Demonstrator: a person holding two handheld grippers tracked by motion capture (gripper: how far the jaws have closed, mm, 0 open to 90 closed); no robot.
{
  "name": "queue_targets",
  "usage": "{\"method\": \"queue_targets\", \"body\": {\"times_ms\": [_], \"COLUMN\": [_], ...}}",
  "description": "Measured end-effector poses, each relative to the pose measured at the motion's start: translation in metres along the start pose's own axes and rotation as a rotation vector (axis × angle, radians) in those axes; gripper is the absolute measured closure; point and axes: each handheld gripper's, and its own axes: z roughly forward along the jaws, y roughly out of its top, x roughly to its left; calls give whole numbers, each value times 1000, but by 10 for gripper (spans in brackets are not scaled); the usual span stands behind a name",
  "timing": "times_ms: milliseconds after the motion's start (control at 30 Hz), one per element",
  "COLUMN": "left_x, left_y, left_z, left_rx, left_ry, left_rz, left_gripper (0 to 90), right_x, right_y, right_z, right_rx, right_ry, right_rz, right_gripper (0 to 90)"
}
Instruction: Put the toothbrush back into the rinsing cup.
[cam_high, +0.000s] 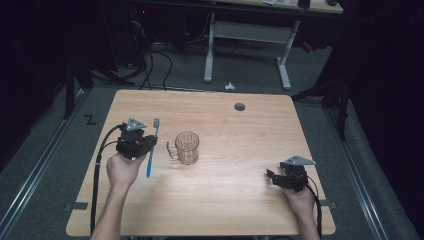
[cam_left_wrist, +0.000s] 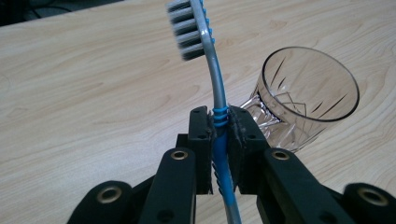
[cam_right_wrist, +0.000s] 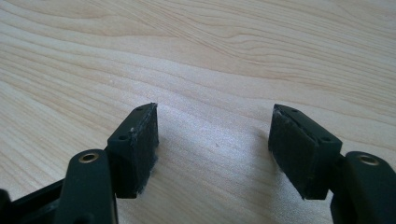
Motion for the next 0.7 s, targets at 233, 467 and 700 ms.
{"method": "queue_targets", "body": {"times_ms": [233,467,700], "left_x": [-5,-9,-11], "left_y": [4,9,14], "left_z": [-3,-2,1], "left_rx": [-64,-93,-112], "left_ry": [13,6,-6], "left_rz": [6,10,13], "left_gripper": [806,806,806], "right_x": [0,0,0], "right_y": [0,0,0], "right_z": [0,0,0], "right_rx": [0,0,0], "right_ry": [-1,-1,-1], "right_rz": [0,1,1], "right_gripper": [338,338,338]}}
